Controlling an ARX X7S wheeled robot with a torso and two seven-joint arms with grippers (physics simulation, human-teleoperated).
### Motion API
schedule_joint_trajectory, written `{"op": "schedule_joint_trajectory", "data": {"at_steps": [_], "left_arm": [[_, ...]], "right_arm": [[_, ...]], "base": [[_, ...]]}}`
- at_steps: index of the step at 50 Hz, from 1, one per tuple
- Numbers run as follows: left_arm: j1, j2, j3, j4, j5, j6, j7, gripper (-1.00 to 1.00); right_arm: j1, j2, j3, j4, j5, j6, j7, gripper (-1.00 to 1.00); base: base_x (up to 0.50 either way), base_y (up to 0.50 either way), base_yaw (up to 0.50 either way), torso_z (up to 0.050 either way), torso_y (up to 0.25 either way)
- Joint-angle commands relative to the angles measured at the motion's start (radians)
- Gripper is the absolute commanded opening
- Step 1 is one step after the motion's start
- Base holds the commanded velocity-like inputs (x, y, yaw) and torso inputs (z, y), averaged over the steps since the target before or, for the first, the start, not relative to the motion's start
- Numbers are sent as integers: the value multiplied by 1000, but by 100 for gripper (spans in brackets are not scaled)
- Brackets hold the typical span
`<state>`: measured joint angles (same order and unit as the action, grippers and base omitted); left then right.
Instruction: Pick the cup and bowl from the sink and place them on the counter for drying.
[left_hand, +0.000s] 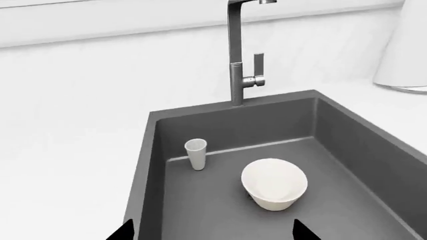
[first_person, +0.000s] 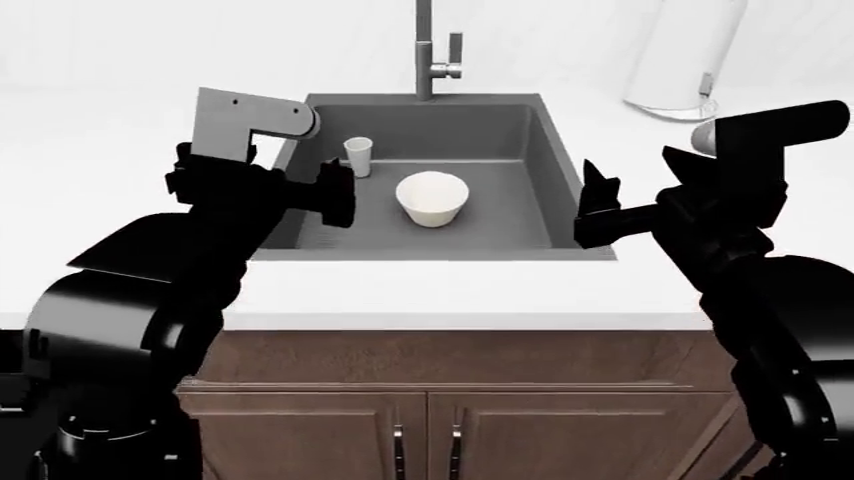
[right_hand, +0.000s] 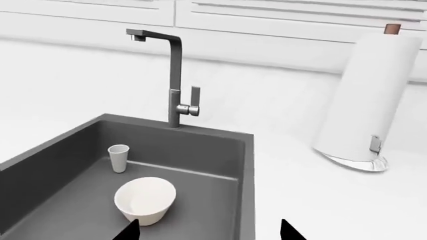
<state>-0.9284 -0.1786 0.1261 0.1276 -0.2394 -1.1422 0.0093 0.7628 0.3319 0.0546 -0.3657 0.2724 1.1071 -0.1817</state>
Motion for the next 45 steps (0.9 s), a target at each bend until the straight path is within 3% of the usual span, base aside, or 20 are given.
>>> {"op": "schedule_joint_trajectory", "data": {"at_steps": [1, 44, 45], "left_arm": [[-15, 3, 15, -10, 2, -4, 5, 100], [-81, -8, 74, -58, 6, -11, -16, 100], [-89, -10, 83, -55, 6, -16, -12, 100]], "right_arm": [[0, -9, 17, 3, 8, 0, -14, 100], [2, 6, 7, 7, 36, 1, -24, 100], [87, 69, 15, 93, 50, 2, -85, 100]], "base": [[277, 0, 0, 0, 0], [409, 0, 0, 0, 0], [414, 0, 0, 0, 10]]}}
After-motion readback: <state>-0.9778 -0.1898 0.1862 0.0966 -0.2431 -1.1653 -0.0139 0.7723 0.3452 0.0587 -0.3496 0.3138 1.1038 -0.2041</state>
